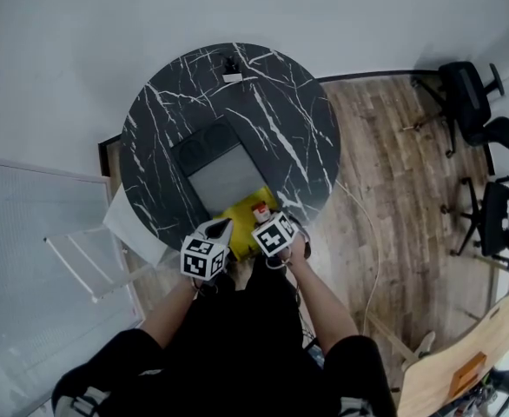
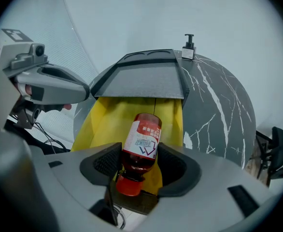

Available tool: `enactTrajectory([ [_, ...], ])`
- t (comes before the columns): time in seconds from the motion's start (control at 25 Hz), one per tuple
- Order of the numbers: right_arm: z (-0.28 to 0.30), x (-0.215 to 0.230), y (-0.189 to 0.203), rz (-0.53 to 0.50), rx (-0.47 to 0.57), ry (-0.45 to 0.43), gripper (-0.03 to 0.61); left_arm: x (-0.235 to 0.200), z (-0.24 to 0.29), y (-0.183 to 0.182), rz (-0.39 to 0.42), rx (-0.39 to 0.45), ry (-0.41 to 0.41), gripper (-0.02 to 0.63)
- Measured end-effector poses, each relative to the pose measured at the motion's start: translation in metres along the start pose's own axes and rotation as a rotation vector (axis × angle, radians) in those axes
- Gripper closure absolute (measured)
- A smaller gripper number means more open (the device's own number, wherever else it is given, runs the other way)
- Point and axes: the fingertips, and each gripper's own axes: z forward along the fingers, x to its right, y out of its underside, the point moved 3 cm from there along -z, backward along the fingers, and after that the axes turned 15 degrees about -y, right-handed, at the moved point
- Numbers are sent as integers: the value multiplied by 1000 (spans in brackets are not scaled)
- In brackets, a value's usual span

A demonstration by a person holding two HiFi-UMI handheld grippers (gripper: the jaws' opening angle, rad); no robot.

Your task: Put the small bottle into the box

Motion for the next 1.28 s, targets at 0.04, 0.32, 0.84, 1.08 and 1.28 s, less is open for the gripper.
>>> enactTrajectory([
  [0.04, 1, 0, 0, 2, -2, 1, 354, 0, 0, 1, 0, -2, 0, 617],
  [0.32, 5, 0, 3, -1, -27, 20, 354, -2, -1, 7, 0, -12, -4, 617],
  [0.84, 9, 2, 3, -32, -74, 73, 356, -7, -7, 10, -10, -9, -7, 617],
  [1.08, 8, 0, -1, -30, -17, 89, 345, -12, -15, 13, -16, 0, -3, 617],
  [1.28, -6, -3, 2, 1, 48, 109, 318, -12, -20, 14, -17, 14, 12, 617],
])
